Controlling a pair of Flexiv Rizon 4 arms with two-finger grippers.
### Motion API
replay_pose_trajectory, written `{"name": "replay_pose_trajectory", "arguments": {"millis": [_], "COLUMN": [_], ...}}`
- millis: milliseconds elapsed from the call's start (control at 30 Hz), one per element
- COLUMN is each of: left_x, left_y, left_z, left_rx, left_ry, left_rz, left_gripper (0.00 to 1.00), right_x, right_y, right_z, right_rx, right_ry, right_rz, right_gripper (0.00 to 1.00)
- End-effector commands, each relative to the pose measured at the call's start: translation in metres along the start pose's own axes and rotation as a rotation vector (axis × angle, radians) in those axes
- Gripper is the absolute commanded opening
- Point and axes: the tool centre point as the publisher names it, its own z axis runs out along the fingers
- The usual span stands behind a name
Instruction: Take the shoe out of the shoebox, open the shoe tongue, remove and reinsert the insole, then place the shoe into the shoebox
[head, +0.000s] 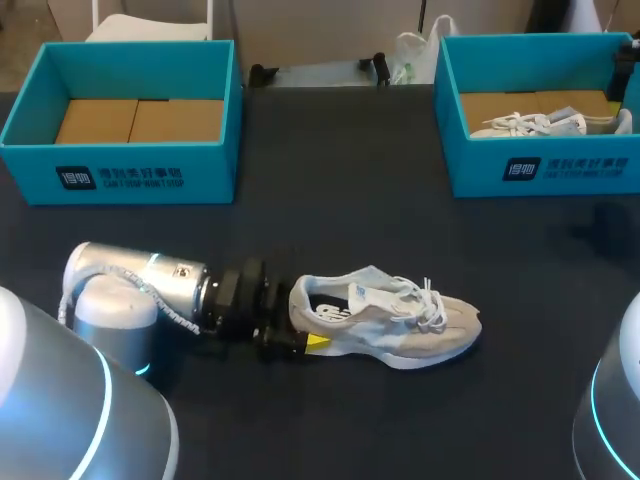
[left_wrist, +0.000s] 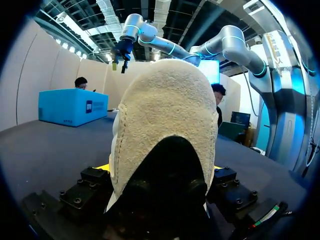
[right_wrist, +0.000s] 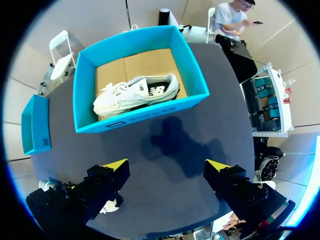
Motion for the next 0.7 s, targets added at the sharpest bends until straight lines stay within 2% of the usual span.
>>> {"name": "replay_pose_trajectory", "arguments": {"millis": [33,700], "left_x": [0.0056,0.0071], "left_y": [-0.0014,-0.0005], "left_z": [-0.0062,-0.0072], "left_rx": [0.0,0.0], "left_ry": [-0.068,-0.067], "left_rz": [0.001,-0.002], "left_gripper": [0.0,0.0], "right_x": [-0.0002,-0.0002], "right_y": [-0.0007,-0.0007], "right_z": [0.0004,0.0004], "right_rx": [-0.002,-0.002], "right_ry": [0.0,0.0], "right_rz": [0.0,0.0], "right_gripper": [1.0,1.0]}}
